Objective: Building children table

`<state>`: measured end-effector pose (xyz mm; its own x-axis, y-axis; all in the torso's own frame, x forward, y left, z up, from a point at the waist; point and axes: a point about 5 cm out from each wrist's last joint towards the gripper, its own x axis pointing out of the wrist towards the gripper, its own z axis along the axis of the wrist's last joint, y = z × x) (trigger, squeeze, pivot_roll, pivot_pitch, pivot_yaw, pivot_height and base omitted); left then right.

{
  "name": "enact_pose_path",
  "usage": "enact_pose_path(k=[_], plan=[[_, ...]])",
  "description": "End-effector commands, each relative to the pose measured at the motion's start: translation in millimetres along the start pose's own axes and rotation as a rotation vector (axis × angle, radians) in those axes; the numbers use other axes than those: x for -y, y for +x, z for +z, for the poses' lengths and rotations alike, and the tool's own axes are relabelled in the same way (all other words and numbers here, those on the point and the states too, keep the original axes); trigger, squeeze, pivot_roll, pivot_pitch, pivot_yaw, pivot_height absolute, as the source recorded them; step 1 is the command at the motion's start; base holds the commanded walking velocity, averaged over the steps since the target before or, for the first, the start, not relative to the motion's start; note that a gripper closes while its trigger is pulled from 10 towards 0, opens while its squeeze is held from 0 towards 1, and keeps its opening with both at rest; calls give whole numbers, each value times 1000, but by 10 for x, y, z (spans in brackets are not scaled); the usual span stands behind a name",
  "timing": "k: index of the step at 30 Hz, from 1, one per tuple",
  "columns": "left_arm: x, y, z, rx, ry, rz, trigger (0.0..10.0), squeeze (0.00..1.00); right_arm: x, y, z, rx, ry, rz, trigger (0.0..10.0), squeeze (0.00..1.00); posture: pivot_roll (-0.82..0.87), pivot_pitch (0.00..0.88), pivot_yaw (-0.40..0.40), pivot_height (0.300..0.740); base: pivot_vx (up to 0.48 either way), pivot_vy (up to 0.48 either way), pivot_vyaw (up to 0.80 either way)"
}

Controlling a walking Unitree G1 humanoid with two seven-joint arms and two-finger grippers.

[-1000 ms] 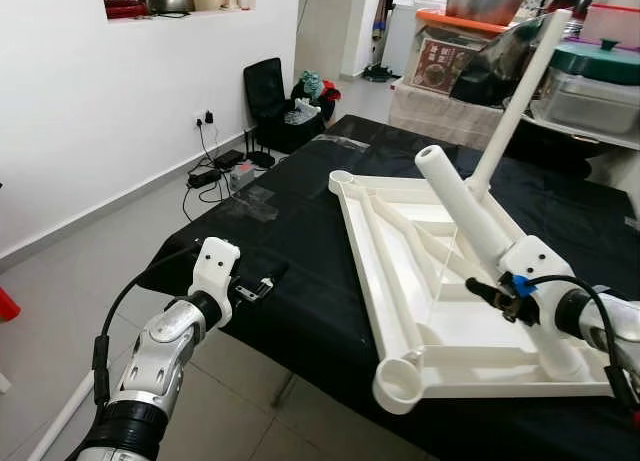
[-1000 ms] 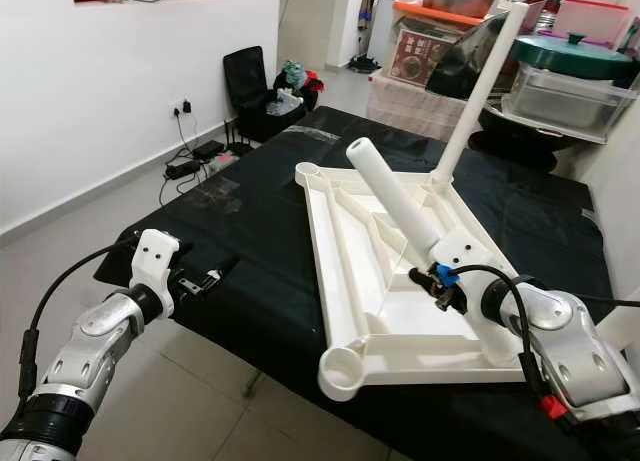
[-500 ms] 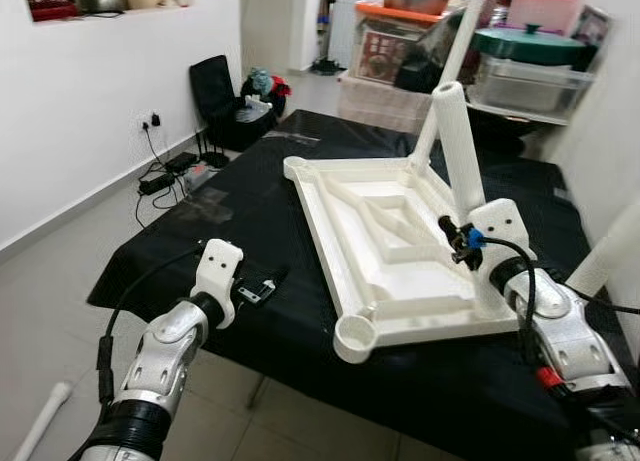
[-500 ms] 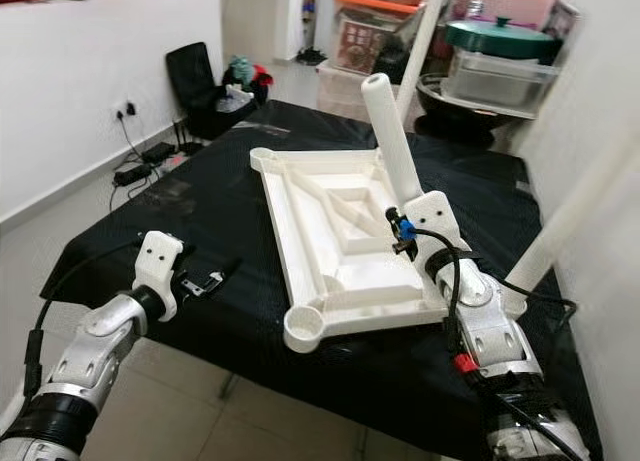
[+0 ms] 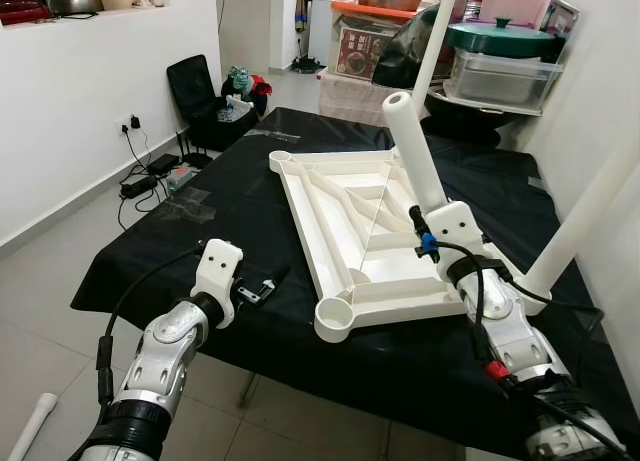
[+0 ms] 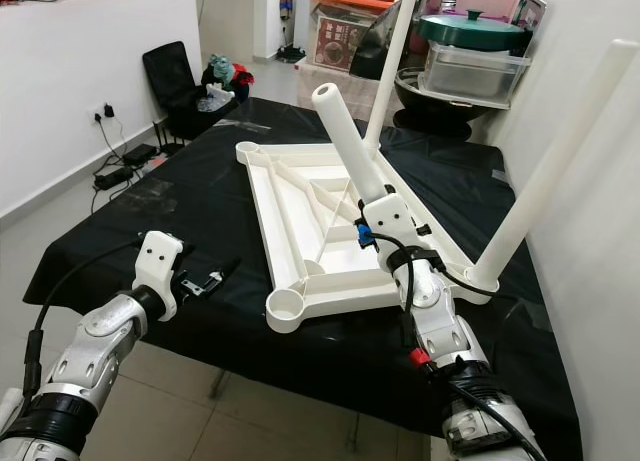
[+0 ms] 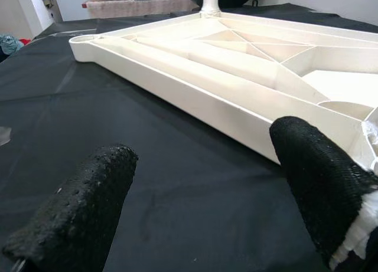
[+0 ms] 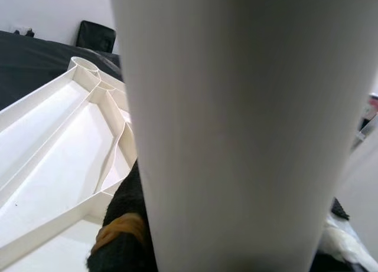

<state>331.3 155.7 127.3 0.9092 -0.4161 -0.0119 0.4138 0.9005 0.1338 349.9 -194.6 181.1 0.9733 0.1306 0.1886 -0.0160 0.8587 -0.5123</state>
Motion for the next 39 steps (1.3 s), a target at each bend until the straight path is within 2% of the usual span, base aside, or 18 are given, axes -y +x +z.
enact_pose_path(k=[1, 2, 4, 5, 8, 13, 15, 16, 17, 18, 21, 22, 25, 27, 28, 29, 32, 39], plan=[[5, 3, -8, 2, 3, 0, 10000, 0, 243, 36, 198, 118, -52, -63, 10000, 0, 63, 0, -103, 740, 0, 0, 0], [5, 3, -8, 2, 3, 0, 10000, 0, 243, 36, 198, 118, -52, -63, 10000, 0, 63, 0, -103, 740, 0, 0, 0], [13, 7, -9, 2, 1, -2, 10000, 0, 467, 24, 369, 177, -92, -81, 10000, 0, 49, 0, -97, 740, 0, 0, 0], [13, 7, -9, 2, 1, -2, 10000, 0, 467, 24, 369, 177, -92, -81, 10000, 0, 49, 0, -97, 740, 0, 0, 0], [34, 14, -15, 2, -4, -6, 10000, 0, 746, -34, 722, 273, -61, -47, 10000, 0, 45, 0, -96, 740, 0, 0, 0], [38, 16, -17, 2, -5, -7, 10000, 0, 815, -58, 824, 300, -38, -38, 10000, 0, 45, 0, -96, 740, 0, 0, 0], [40, 17, -18, 2, -7, -9, 10000, 0, 927, -82, 1034, 365, 91, -58, 10000, 0, 32, 0, -88, 740, 0, 0, 0], [40, 17, -18, 2, -7, -9, 10000, 0, 927, -82, 1034, 365, 91, -58, 10000, 0, 32, 0, -88, 740, 0, 0, 0], [44, 22, -17, 2, -7, -11, 10000, 0, 900, -72, 1095, 389, 207, -65, 10000, 0, 33, 0, -89, 740, 0, 0, 0], [46, 29, -14, 2, -6, -10, 10000, 0, 750, -38, 1123, 396, 414, -61, 10000, 0, 40, 0, -93, 740, 0, 0, 0], [44, 30, -12, 2, -6, -9, 10000, 0, 679, -25, 1117, 389, 476, -56, 10000, 0, 40, 0, -93, 740, 0, 0, 0], [33, 27, -10, 2, -6, -5, 10000, 0, 585, -10, 1121, 382, 568, -51, 10000, 0, 44, 0, -95, 740, 0, 0, 0], [24, 25, -9, 2, -6, -2, 10000, 0, 526, -1, 1127, 378, 626, -48, 10000, 0, 44, 0, -95, 740, 0, 0, 0], [7, 9, -18, -1, -4, 6, 10000, 0, 284, -3, 1175, 359, 772, 31, 10000, 0, 56, 0, -102, 740, 0, 0, 0], [7, 9, -18, -1, -4, 6, 10000, 0, 284, -3, 1175, 359, 772, 31, 10000, 0, 56, 0, -102, 740, 0, 0, 0], [2, 0, -23, -2, -4, 9, 10000, 0, 131, -18, 1180, 329, 848, 101, 10000, 0, 56, 0, -104, 740, 0, 0, 0], [-2, -7, -30, -3, -4, 13, 10000, 0, -118, -107, 1080, 231, 881, 207, 10000, 0, 56, 0, -105, 740, 0, 0, 0], [16, 0, -45, -4, -8, 12, 10000, 0, -220, -250, 914, 124, 872, 277, 10000, 0, 38, 0, -101, 740, 0, 0, 0]])
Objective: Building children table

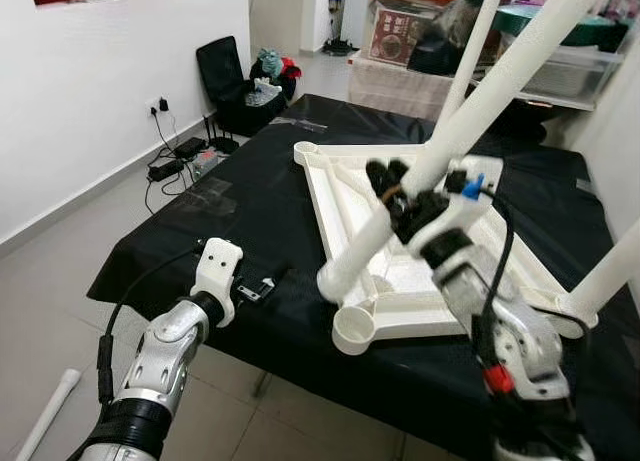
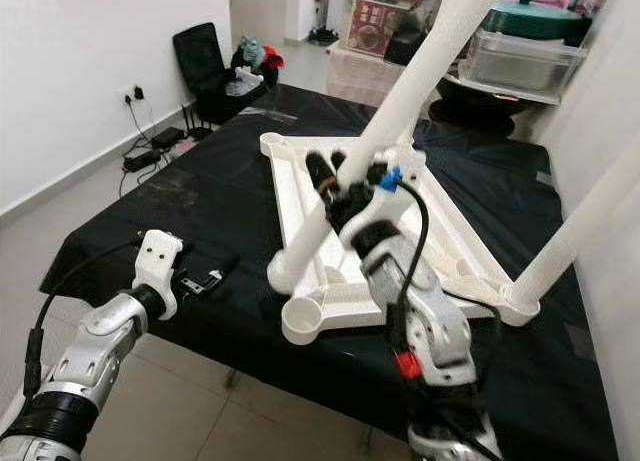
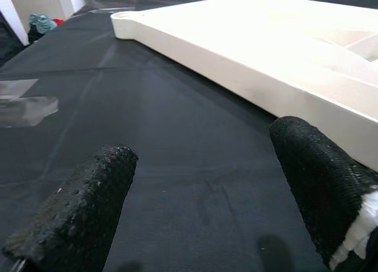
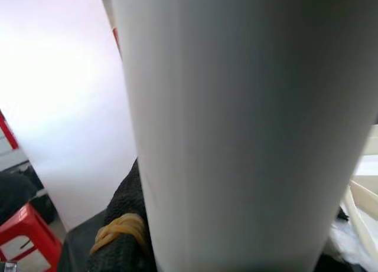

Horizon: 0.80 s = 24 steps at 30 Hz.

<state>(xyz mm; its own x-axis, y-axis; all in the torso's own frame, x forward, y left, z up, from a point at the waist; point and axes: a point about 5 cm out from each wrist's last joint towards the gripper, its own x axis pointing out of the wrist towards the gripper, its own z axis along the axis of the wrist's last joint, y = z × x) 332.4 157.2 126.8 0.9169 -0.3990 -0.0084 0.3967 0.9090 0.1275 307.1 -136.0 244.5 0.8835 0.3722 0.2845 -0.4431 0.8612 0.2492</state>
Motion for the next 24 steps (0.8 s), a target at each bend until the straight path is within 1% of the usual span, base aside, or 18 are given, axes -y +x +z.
enact_pose_path(k=[1, 3, 5, 7, 8, 10, 11, 12, 14, 17, 21, 24], plan=[[40, -2, -41, -5, -2, -9, 10000, 0, 20, -61, -80, -41, -10, -5, 10000, 0, 37, 0, -103, 740, 0, 0, 0], [46, 1, -42, -4, -4, -11, 10000, 0, 93, -113, -132, -63, -33, -52, 10000, 0, 38, 0, -103, 740, 0, 0, 0], [47, 2, -42, -4, -4, -11, 10000, 0, 125, -124, -118, -58, -32, -73, 10000, 0, 37, 0, -101, 740, 0, 0, 0], [47, 4, -42, -5, -3, -13, 10000, 0, 170, -104, -12, -10, -11, -104, 10000, 0, 36, 0, -99, 740, 0, 0, 0], [47, 4, -42, -5, -3, -13, 10000, 0, 170, -104, -12, -10, -11, -104, 10000, 0, 36, 0, -99, 740, 0, 0, 0], [49, 6, -44, -6, -2, -15, 10000, 0, 209, -79, 80, 30, 12, -132, 10000, 0, 35, 0, -98, 740, 0, 0, 0], [49, 6, -44, -6, -2, -15, 10000, 0, 209, -79, 80, 30, 12, -132, 10000, 0, 35, 0, -98, 740, 0, 0, 0], [58, 14, -43, -6, -2, -17, 10000, 0, 244, -62, 95, 41, 37, -169, 10000, 0, 35, 0, -98, 740, 0, 0, 0], [64, 20, -41, -5, -3, -17, 10000, 0, 261, -55, 75, 45, 66, -201, 10000, 0, 35, 0, -98, 740, 0, 0, 0], [63, 19, -40, -5, -3, -17, 10000, 0, 262, -54, 70, 47, 75, -209, 10000, 0, 40, 0, -102, 740, 0, 0, 0], [58, 3, -49, -7, -2, -14, 10000, 0, 252, -52, -17, 47, 95, -251, 10000, 0, 43, 0, -103, 740, 0, 0, 0], [45, -5, -52, -10, 0, -12, 10000, 0, 232, -66, -82, 35, 99, -256, 10000, 0, 44, 0, -102, 740, 0, 0, 0]])
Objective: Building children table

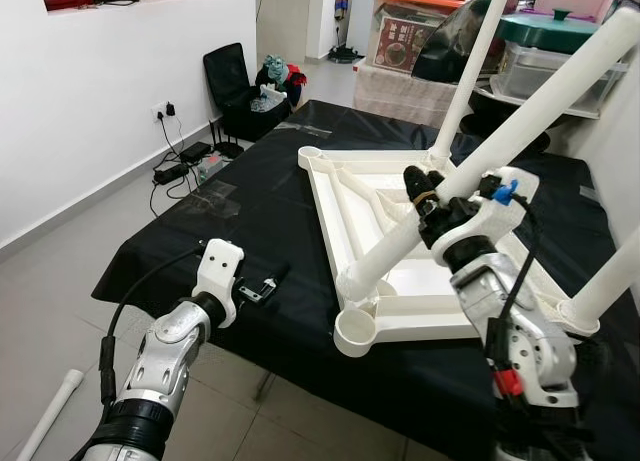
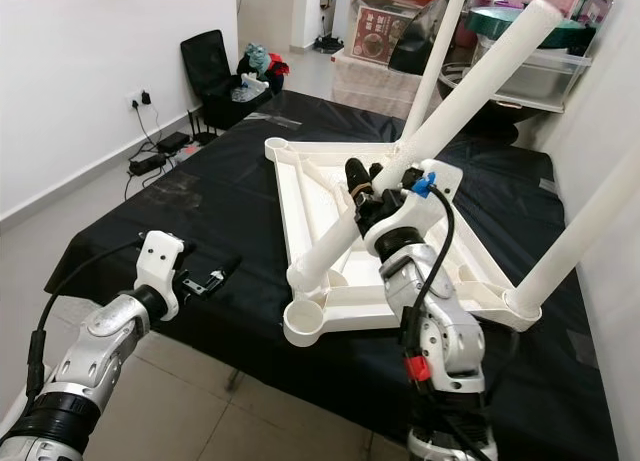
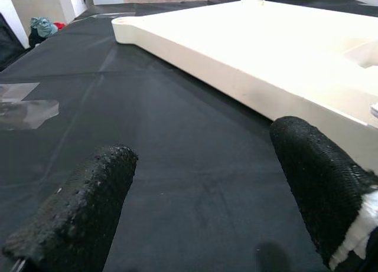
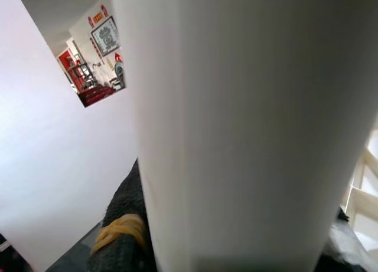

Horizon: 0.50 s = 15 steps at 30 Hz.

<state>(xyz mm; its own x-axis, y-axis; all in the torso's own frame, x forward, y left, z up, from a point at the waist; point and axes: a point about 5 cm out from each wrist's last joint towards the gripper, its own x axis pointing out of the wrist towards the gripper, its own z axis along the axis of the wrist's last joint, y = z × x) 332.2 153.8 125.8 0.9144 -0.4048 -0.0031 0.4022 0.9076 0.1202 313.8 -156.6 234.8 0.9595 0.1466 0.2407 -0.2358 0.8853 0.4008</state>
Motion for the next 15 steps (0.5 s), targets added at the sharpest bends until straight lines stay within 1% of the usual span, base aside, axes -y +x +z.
enact_pose_path(k=[1, 3, 6, 7, 8, 10, 11, 12, 14, 15], plan=[[11, -17, -45, -16, 7, -6, 10000, 0, 12, -22, -52, -2, 1, -16, 10000, 0, 44, 0, -102, 740, 0, 0, 0], [-1, -15, -40, -16, 10, -4, 10000, 0, 35, -49, -129, -15, -9, -32, 10000, 0, 43, 0, -100, 740, 0, 0, 0], [-2, -13, -40, -16, 10, -4, 10000, 0, 40, -51, -139, -17, -13, -37, 10000, 0, 43, 0, -100, 740, 0, 0, 0], [1, -9, -35, -14, 11, -5, 10000, 0, 65, -67, -179, -11, -108, -51, 10000, 0, 43, 0, -98, 740, 0, 0, 0], [1, -9, -35, -14, 11, -5, 10000, 0, 65, -67, -179, -11, -108, -51, 10000, 0, 43, 0, -98, 740, 0, 0, 0], [3, -8, -33, -14, 11, -6, 10000, 0, 73, -82, -218, -7, -187, -53, 10000, 0, 43, 0, -98, 740, 0, 0, 0], [3, -8, -33, -14, 11, -6, 10000, 0, 73, -82, -218, -7, -187, -53, 10000, 0, 43, 0, -98, 740, 0, 0, 0], [3, -8, -32, -14, 11, -7, 10000, 0, 72, -86, -229, -4, -211, -52, 10000, 0, 43, 0, -98, 740, 0, 0, 0], [-2, -10, -31, -14, 13, -6, 10000, 0, 78, -101, -270, -10, -229, -52, 10000, 0, 46, 0, -98, 740, 0, 0, 0], [-7, -14, -31, -14, 14, -5, 10000, 0, 84, -111, -294, -16, -256, -48, 10000, 0, 48, 0, -97, 740, 0, 0, 0]])
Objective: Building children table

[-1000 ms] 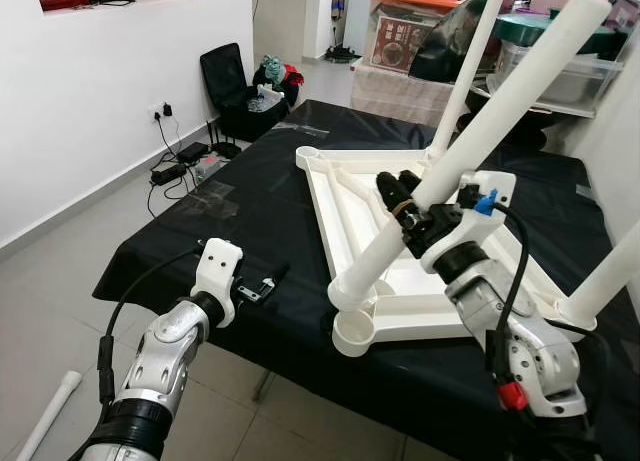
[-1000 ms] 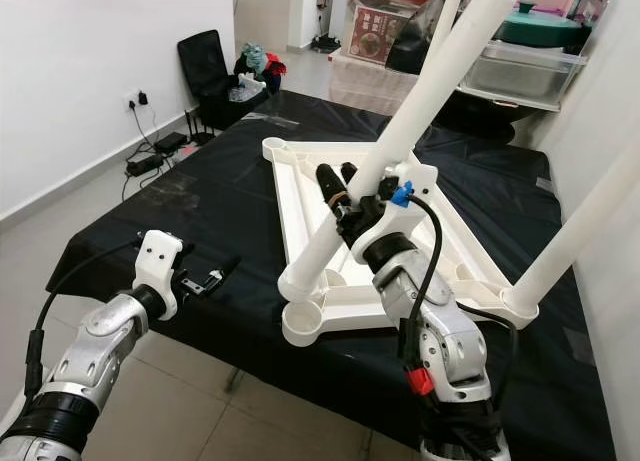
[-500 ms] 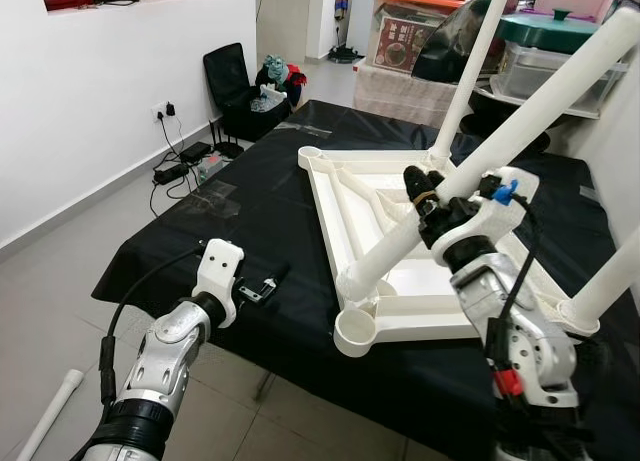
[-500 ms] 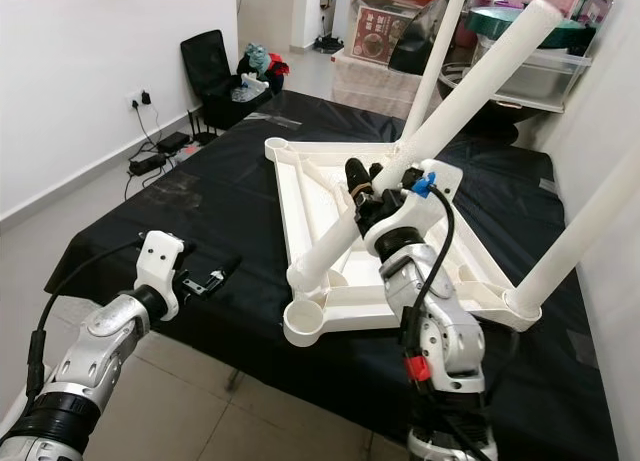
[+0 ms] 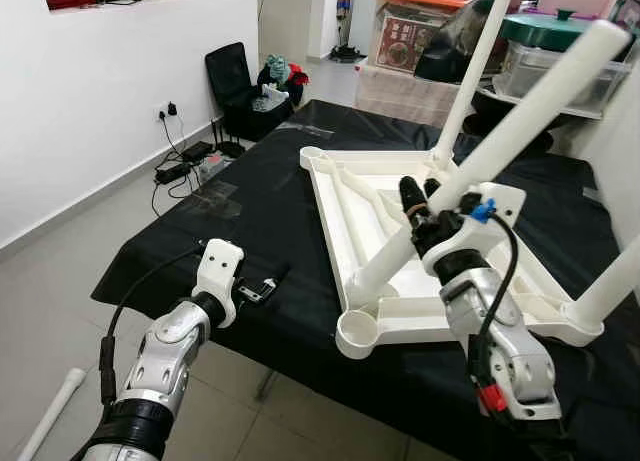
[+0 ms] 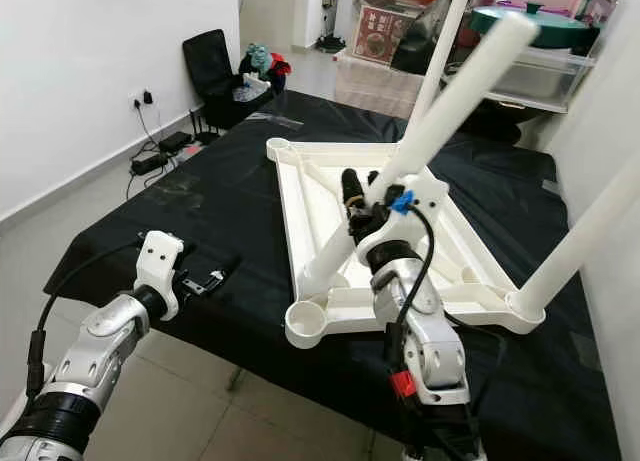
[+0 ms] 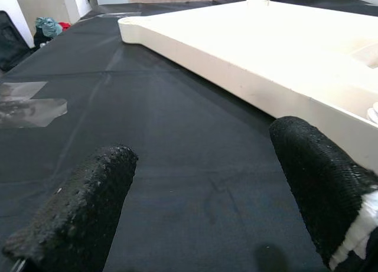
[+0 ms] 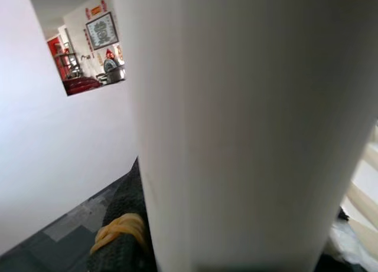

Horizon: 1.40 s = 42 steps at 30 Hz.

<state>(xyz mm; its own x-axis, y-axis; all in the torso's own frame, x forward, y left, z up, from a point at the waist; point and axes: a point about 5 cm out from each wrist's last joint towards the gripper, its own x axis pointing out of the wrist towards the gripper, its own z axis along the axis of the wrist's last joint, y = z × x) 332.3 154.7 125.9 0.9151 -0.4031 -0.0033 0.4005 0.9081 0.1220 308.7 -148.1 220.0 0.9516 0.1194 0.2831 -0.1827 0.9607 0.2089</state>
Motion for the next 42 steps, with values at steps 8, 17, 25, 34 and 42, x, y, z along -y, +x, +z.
enact_pose_path(k=[8, 17, 25, 34, 42], plan=[[-9, -25, -37, -16, 16, -6, 10000, 0, 90, -130, -271, -135, -87, 21, 10000, 0, 45, 0, -95, 740, 0, 0, 0], [8, -20, -45, -19, 16, -12, 10000, 0, 79, -540, -432, -362, -162, 355, 10000, 0, 24, 0, -89, 740, 0, 0, 0], [30, -24, -60, -22, 11, -16, 10000, 0, 428, -1059, -447, -684, -372, 687, 10000, 0, 18, 0, -89, 740, 0, 0, 0], [36, -32, -74, -26, 10, -15, 10000, 0, 901, -981, -269, -766, -575, 600, 10000, 0, 17, 0, -92, 740, 0, 0, 0], [28, -49, -88, -31, 13, -11, 10000, 0, 1224, -1038, -85, -897, -685, 597, 10000, 0, 23, 0, -97, 740, 0, 0, 0]])
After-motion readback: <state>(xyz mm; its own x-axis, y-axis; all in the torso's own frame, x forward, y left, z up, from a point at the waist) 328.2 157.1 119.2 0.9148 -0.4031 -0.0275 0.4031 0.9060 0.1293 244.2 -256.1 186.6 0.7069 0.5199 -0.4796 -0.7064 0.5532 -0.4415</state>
